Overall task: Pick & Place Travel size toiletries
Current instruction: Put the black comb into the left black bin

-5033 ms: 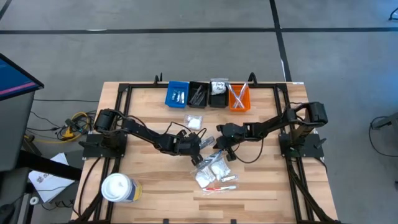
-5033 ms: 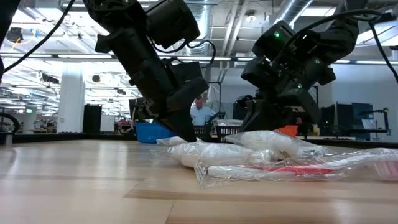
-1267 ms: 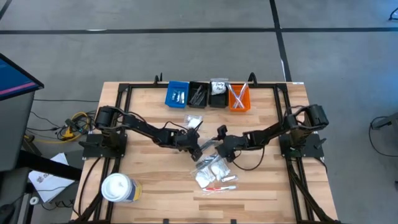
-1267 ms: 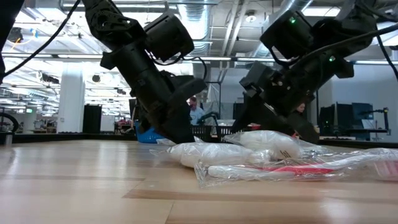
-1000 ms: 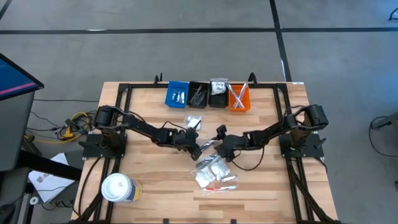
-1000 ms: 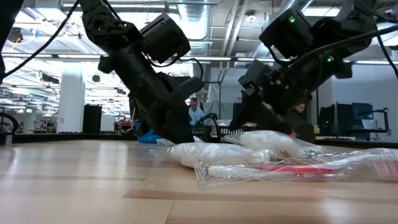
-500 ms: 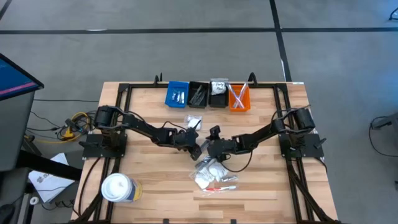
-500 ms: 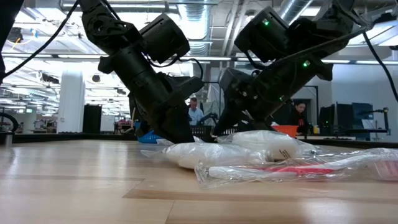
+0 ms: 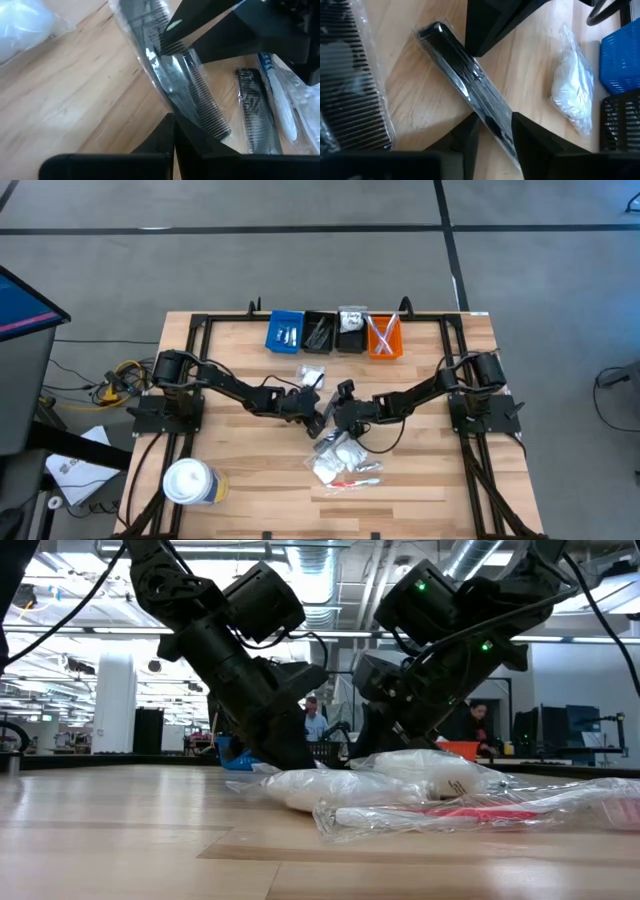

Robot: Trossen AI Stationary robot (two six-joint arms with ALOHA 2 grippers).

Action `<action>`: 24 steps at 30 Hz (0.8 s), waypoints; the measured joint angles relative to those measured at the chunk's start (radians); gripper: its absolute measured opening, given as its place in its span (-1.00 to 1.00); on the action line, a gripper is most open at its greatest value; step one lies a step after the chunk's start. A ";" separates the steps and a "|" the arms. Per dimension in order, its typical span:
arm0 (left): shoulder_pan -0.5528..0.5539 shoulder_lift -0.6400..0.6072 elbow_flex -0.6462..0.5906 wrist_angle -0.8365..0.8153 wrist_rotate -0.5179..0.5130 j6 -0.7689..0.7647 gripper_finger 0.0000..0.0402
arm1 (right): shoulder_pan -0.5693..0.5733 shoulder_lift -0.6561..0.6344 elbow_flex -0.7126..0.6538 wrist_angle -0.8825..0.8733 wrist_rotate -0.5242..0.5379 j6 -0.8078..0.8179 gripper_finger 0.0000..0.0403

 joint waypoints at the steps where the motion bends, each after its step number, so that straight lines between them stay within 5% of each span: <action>1: 0.000 0.000 0.000 0.004 0.000 0.003 -1.00 | 0.000 0.000 0.000 0.000 -0.002 0.000 -0.49; 11: -0.011 0.002 0.000 0.022 -0.044 0.031 -1.00 | 0.001 0.000 0.000 0.001 0.003 0.011 -0.96; 24: -0.048 0.002 -0.002 0.028 -0.255 0.114 -1.00 | 0.008 0.000 0.000 -0.009 0.030 0.038 -0.99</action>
